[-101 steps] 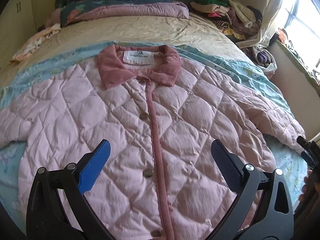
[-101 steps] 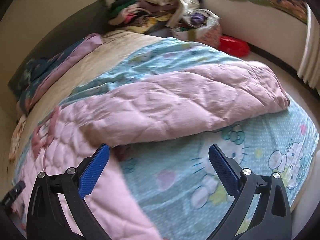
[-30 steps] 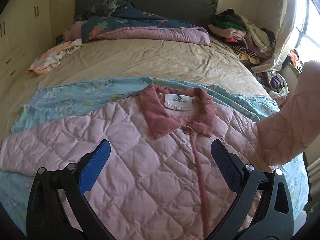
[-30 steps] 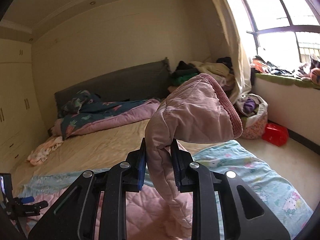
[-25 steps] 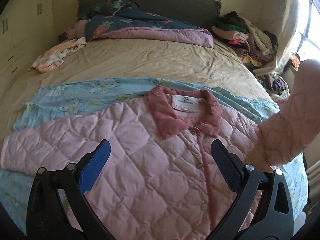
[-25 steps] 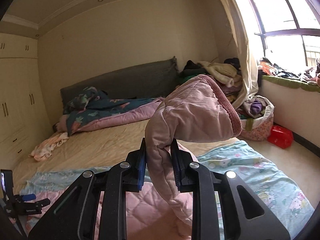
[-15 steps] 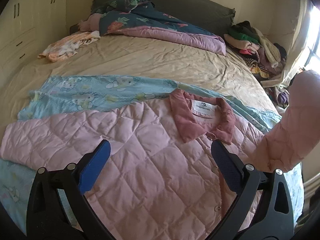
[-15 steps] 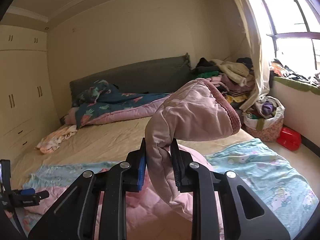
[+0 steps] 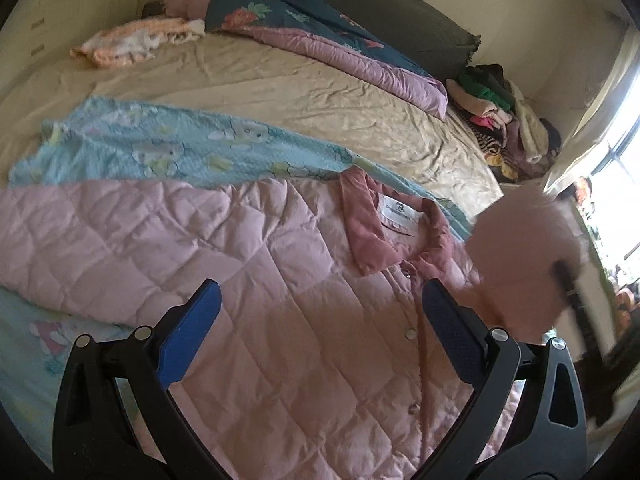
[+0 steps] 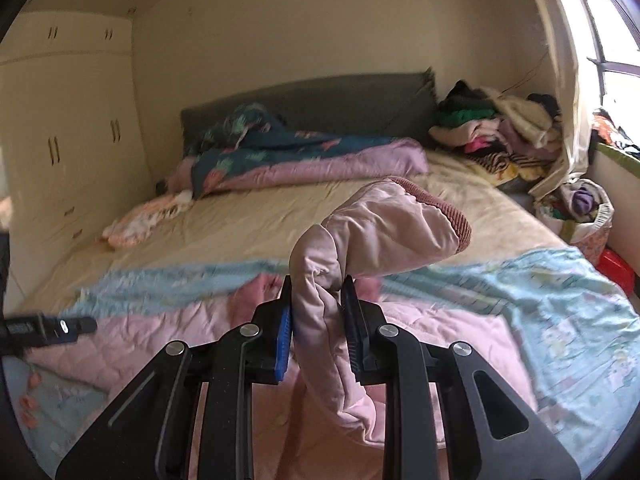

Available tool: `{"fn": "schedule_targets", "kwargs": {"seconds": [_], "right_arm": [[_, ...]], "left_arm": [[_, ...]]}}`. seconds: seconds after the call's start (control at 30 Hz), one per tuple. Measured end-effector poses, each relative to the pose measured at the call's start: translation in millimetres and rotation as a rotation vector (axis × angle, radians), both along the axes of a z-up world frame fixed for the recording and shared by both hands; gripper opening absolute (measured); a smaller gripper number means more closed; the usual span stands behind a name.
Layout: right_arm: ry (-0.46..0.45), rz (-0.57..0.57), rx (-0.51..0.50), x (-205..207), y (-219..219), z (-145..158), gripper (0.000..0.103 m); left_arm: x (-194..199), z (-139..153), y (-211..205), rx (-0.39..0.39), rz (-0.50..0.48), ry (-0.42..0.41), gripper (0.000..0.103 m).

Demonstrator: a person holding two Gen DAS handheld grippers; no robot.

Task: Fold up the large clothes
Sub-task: 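Lift the sleeve with the right tool and lay it across the jacket front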

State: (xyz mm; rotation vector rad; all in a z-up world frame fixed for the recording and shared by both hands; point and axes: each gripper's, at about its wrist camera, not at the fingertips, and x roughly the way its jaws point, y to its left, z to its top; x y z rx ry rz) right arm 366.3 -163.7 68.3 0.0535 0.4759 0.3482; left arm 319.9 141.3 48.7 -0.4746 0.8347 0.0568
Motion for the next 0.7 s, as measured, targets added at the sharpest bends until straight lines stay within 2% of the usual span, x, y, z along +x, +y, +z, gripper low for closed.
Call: {"fn": "schedule_targets", "kwargs": {"seconds": [0.2,0.33,0.57,0.7], "right_arm": [[0.049,0.083,-0.101,-8,52,-44,0.022],[0.103,0.185,-0.169,-17,79,-75,0.022],[0.181,0.324,-0.249,-35,117,-110,0.022],[0.203,0.356,-0.297,-42,129,-121,0.027]], "left_arm": [[0,-8,5,-0.079,-0.011,-0.002,0.094],[-2,-10,7,-0.081,-0.015,0.003,0.094],[-2,-19,7,-0.121,-0.021,0.020,0.094],[-4,-30,5,-0.169,-0.031,0.035,0.094]]}}
